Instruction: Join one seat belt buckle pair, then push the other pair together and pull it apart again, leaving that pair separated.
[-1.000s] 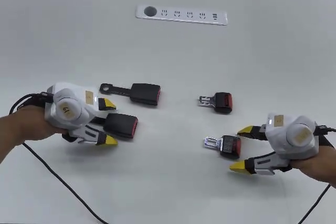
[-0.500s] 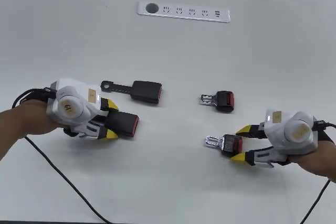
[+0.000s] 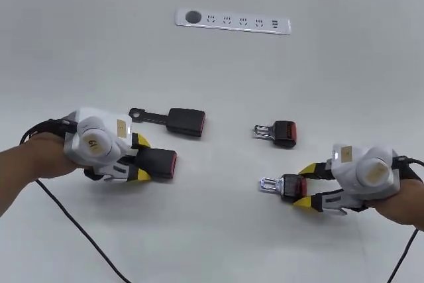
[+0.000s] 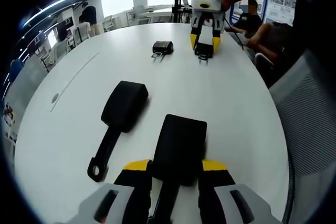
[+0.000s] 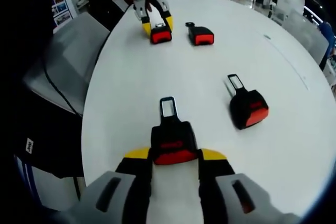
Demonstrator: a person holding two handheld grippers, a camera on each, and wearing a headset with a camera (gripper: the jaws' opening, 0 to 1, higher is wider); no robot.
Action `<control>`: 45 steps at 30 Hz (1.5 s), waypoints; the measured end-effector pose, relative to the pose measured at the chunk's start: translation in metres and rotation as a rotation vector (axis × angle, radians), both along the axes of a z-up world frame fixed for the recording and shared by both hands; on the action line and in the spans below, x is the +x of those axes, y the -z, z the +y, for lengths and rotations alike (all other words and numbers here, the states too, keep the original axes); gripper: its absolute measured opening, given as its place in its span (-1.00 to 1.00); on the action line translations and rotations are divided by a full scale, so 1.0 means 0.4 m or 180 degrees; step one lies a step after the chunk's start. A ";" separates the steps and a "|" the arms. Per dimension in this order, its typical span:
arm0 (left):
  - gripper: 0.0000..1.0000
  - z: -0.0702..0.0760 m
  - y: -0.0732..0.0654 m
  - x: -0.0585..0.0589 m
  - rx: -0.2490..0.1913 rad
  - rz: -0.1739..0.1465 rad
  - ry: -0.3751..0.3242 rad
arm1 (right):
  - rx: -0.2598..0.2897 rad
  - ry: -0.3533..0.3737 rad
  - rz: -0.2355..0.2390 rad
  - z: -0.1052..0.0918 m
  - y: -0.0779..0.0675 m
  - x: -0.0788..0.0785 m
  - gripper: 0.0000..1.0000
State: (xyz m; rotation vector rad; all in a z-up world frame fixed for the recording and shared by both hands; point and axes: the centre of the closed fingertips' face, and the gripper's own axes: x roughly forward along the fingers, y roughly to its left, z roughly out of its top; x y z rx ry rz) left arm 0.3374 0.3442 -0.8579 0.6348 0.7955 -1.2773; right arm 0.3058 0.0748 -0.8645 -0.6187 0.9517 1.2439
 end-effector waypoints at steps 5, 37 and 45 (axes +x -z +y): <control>-0.30 -0.004 -0.002 -0.012 0.0017 0.0008 0.0020 | -0.0042 -0.0048 0.0009 0.001 0.000 0.000 -0.33; -0.31 -0.008 0.011 -0.033 0.0154 0.0017 0.0005 | -0.0004 -0.0263 -0.0036 0.108 -0.005 0.023 -0.35; -0.31 -0.009 0.014 -0.034 0.0216 0.0037 -0.0008 | 0.0120 -0.0338 -0.0064 0.161 -0.006 0.026 -0.34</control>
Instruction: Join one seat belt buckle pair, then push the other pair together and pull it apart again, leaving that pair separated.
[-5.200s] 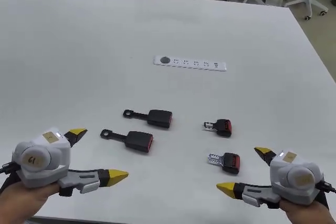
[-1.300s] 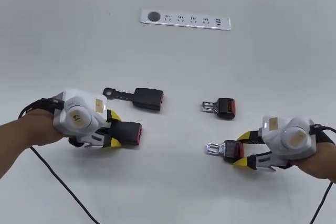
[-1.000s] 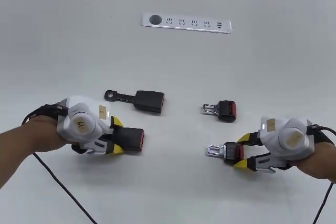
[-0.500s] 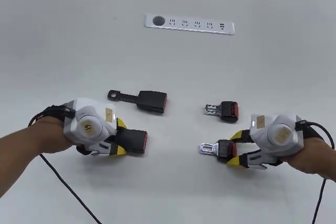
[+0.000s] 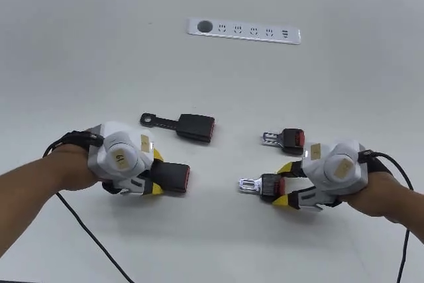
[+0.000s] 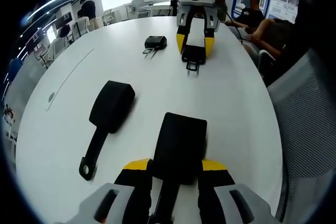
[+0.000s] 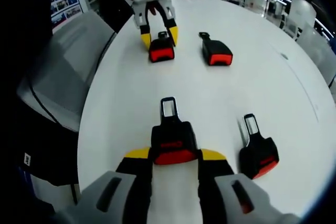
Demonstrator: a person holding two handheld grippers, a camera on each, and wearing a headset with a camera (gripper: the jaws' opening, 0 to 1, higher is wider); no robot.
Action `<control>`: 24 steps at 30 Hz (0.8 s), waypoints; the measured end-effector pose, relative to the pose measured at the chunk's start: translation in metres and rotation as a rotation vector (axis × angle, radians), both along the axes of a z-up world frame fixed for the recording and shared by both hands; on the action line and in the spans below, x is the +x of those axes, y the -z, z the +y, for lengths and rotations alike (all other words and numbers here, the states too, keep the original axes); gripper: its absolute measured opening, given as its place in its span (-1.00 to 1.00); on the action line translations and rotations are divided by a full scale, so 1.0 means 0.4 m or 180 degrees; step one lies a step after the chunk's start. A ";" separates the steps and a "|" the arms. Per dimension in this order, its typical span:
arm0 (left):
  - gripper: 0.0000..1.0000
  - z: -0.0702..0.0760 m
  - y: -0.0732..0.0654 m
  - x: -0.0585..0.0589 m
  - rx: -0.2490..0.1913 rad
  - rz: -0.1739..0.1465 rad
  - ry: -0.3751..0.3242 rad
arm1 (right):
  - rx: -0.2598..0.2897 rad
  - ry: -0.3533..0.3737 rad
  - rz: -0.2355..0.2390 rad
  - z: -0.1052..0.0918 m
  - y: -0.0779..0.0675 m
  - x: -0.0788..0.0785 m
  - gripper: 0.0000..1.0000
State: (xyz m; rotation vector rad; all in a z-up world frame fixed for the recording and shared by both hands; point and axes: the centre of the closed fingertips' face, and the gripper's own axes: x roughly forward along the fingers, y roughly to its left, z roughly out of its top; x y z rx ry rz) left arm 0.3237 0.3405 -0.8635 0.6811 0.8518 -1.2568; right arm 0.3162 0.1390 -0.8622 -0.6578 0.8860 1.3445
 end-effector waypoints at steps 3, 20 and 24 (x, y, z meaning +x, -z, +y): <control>-0.31 0.000 0.000 0.000 0.0008 -0.0001 -0.0012 | 0.0052 0.0000 -0.0002 0.019 0.002 0.005 -0.34; -0.31 -0.002 -0.001 -0.003 0.0059 0.0007 -0.0040 | 0.0268 -0.0092 -0.0029 0.157 0.001 0.018 -0.35; -0.31 -0.002 -0.001 -0.003 0.0070 0.0010 -0.0046 | 0.0314 -0.0116 -0.0031 0.191 0.002 0.021 -0.35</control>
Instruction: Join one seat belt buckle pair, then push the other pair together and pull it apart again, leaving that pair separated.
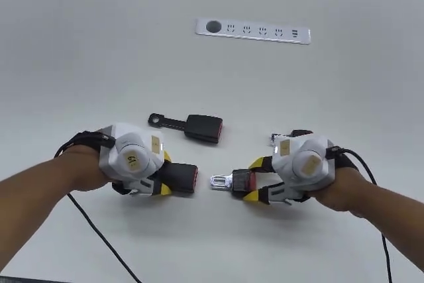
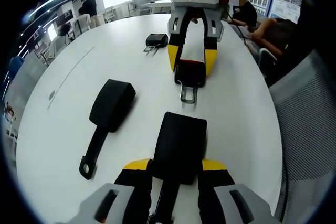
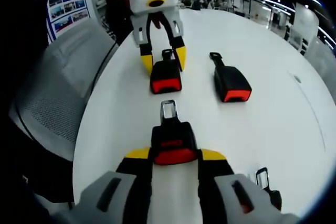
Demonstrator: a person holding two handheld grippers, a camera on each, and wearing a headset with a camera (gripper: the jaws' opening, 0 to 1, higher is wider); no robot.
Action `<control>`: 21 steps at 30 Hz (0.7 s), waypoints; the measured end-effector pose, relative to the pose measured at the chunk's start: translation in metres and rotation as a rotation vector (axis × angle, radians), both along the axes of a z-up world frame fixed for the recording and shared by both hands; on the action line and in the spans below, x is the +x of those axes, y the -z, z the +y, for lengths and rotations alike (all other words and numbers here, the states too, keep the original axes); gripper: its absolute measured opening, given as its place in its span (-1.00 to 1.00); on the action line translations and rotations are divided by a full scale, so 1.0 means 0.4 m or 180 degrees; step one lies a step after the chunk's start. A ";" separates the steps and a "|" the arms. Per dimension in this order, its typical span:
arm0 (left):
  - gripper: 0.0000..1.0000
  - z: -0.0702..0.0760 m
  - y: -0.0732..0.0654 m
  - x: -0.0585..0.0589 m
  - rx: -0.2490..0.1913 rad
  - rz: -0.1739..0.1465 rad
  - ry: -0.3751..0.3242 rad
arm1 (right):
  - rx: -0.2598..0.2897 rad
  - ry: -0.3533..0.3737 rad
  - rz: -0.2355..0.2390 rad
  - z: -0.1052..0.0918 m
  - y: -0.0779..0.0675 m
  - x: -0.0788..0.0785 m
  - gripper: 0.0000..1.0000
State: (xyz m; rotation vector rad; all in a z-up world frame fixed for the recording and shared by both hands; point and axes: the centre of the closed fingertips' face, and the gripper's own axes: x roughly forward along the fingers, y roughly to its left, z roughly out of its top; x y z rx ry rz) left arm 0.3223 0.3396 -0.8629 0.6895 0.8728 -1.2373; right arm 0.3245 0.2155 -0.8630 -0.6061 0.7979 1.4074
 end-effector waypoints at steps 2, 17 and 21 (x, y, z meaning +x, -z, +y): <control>-0.31 0.000 0.000 0.000 0.0006 0.0002 -0.0005 | 0.0020 -0.0011 0.0000 0.016 -0.001 -0.001 -0.35; -0.31 -0.003 0.000 0.002 0.0016 0.0005 -0.0056 | 0.0179 0.0001 0.0038 0.088 -0.001 -0.003 -0.34; -0.31 -0.002 -0.002 0.002 -0.0001 0.0006 -0.0074 | 0.0181 0.0014 0.0041 0.082 -0.002 -0.003 -0.34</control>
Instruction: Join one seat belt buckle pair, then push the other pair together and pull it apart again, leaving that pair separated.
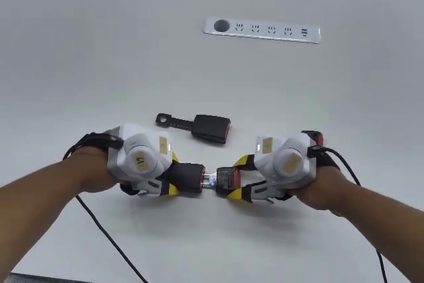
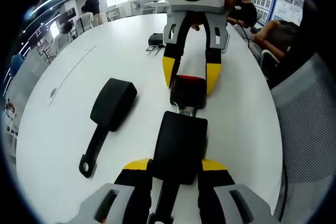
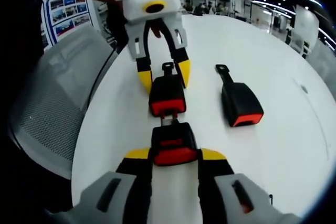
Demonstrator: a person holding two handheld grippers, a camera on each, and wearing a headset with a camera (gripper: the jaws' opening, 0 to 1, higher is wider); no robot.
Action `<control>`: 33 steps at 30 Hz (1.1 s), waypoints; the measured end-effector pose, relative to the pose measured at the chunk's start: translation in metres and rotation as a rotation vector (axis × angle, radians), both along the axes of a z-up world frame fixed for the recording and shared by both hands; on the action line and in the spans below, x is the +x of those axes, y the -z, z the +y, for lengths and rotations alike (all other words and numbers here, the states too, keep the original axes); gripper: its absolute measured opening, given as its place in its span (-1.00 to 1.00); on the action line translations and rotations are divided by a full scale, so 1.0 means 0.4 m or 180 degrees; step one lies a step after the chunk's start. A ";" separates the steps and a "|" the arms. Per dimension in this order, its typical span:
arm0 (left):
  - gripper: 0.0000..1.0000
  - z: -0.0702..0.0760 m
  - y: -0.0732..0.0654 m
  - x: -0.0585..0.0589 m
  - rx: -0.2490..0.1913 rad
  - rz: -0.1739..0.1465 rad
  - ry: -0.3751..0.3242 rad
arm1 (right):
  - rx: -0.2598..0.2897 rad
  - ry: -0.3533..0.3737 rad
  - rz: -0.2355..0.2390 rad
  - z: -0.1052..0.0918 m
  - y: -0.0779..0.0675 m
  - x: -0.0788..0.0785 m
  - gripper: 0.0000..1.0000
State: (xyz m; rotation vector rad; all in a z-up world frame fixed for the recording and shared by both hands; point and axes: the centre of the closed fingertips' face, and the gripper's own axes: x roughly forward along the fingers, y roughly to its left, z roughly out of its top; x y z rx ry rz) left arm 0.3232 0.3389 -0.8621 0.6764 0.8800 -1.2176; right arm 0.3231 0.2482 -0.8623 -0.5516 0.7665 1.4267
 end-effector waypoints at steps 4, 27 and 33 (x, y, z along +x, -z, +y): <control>-0.32 0.000 0.000 0.000 0.0008 0.0008 -0.0041 | -0.0039 0.0017 0.0001 0.008 -0.001 0.002 -0.35; -0.34 -0.002 0.002 -0.001 0.0096 0.0000 0.0169 | -0.0069 0.0286 0.0004 0.061 -0.004 0.010 -0.36; -0.34 -0.003 0.002 -0.003 0.0091 -0.0009 0.0231 | -0.0080 0.0266 -0.0006 0.058 -0.004 0.006 -0.35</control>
